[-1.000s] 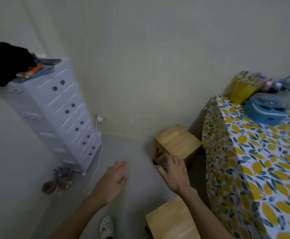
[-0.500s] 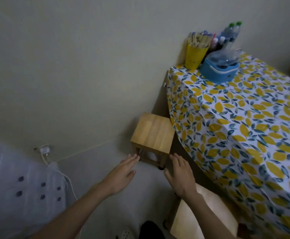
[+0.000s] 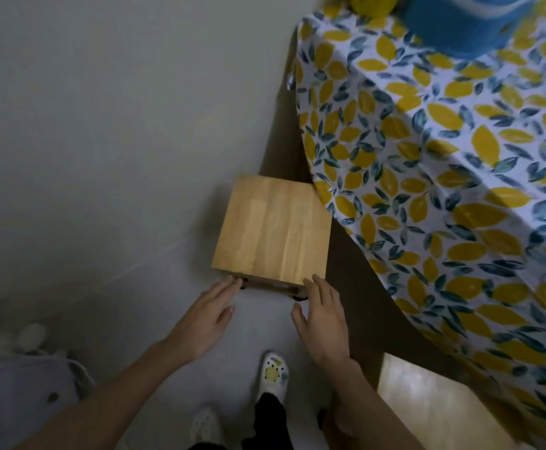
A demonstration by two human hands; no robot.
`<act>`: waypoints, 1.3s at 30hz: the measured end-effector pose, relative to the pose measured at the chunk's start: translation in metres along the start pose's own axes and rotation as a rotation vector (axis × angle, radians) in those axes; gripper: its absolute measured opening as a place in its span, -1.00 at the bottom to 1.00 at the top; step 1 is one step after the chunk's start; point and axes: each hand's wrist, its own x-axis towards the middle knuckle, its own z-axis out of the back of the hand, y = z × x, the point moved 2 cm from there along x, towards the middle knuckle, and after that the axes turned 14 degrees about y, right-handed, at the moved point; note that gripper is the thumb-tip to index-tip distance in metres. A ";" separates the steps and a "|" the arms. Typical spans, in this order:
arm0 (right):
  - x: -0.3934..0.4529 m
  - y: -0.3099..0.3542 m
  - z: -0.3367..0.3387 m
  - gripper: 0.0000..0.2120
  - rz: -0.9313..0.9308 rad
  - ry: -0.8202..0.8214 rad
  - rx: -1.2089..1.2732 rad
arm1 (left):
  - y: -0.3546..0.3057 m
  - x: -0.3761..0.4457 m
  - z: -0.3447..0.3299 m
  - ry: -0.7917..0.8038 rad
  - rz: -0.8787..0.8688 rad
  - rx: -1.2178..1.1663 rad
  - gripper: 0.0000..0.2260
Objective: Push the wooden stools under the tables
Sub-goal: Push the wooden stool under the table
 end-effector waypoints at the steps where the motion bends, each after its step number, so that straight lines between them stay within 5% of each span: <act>1: 0.016 -0.006 -0.013 -0.51 -0.005 -0.008 -0.008 | 0.016 0.021 -0.003 0.003 0.009 0.017 -0.54; 9: 0.121 -0.029 -0.122 -0.27 -0.015 -0.165 -0.110 | 0.130 0.153 -0.010 -0.002 -0.064 0.398 -0.34; 17: 0.164 -0.018 -0.173 -0.20 -0.169 -0.279 -0.295 | 0.166 0.185 -0.016 -0.027 -0.253 0.610 -0.36; 25: 0.177 -0.043 -0.173 -0.22 -0.149 -0.411 -0.380 | 0.157 0.200 -0.025 -0.143 -0.322 0.705 -0.32; 39: 0.238 -0.134 -0.065 -0.25 -0.087 -0.246 -0.439 | 0.074 0.296 -0.031 -0.142 -0.301 0.674 -0.25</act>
